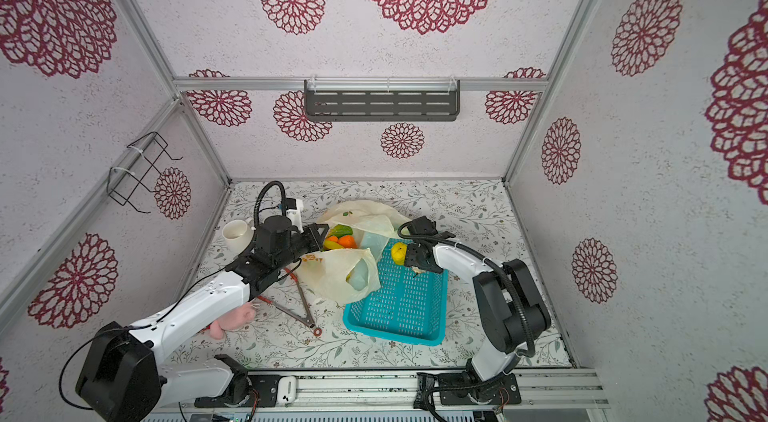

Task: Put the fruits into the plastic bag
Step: 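Lower the right gripper into the basket onto the cream pear, then grasp the cream pear with the right gripper and drop it into the bag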

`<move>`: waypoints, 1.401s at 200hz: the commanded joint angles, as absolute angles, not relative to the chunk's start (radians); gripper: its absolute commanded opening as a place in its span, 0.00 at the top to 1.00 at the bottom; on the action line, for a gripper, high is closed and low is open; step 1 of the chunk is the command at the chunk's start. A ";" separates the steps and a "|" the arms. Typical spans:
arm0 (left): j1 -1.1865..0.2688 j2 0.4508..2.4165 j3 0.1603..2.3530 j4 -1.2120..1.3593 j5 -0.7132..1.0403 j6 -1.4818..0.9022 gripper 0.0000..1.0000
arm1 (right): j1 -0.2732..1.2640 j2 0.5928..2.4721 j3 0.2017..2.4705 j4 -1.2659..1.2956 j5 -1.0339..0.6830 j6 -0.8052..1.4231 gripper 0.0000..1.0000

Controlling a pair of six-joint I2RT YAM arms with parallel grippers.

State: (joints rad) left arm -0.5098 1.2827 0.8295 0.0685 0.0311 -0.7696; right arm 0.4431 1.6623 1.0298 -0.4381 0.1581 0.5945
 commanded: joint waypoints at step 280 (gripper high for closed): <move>-0.532 1.247 0.830 0.071 0.009 -0.776 1.00 | 0.642 1.597 1.166 -0.025 -0.267 0.439 0.50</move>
State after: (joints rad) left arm -0.5209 1.2655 0.8295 0.0673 0.0269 -0.7712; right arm 0.6243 1.5513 1.0740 -0.0887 -0.2977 0.4622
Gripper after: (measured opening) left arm 0.042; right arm 0.549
